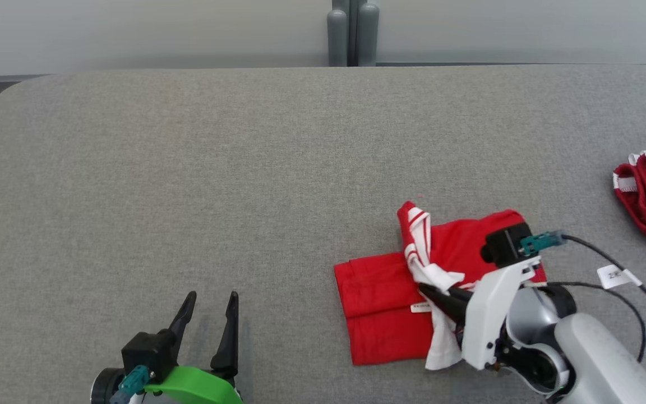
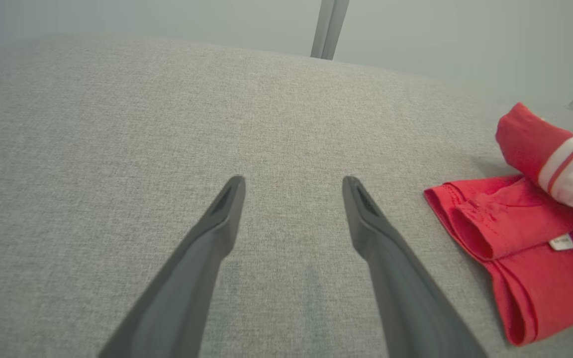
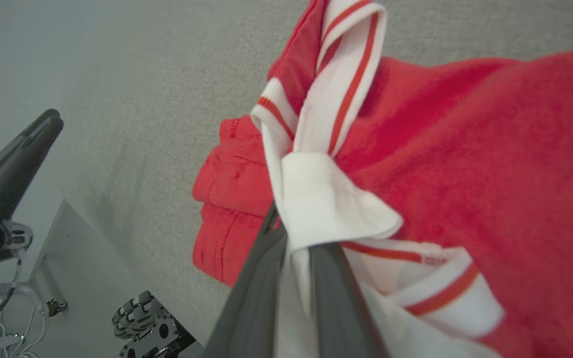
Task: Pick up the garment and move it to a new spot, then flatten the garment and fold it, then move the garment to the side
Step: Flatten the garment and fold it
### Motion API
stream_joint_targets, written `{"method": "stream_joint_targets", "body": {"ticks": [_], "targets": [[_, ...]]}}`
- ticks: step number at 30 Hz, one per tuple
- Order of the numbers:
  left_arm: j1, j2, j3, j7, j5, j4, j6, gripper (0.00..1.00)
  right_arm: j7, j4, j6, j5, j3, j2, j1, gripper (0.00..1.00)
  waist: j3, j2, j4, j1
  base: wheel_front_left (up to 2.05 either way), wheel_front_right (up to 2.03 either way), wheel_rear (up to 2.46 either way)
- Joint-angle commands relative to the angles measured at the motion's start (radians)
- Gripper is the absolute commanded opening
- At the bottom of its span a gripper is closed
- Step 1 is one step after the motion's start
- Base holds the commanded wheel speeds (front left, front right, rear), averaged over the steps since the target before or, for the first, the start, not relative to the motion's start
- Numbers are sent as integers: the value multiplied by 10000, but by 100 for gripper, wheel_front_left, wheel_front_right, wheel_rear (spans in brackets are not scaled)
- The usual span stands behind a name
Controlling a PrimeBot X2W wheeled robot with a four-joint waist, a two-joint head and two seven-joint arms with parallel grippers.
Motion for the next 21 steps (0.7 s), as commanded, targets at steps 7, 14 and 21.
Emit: {"method": "stream_joint_targets", "body": {"ticks": [7,14,21], "targets": [[-294,-296,84,-26,432,718,-666,100,-390,1051,1,-805,662,1232,-51,0,-371,0,557,0,0,0,0],[-40,-523,400,-27,772,1099,-1009,100,-708,1820,1,-1102,824,1839,-248,0,-616,0,750,0,0,0,0],[89,-681,671,-27,967,1320,-1164,100,-1158,2339,1,-1538,942,2023,-423,100,-772,0,812,0,0,0,0]]}}
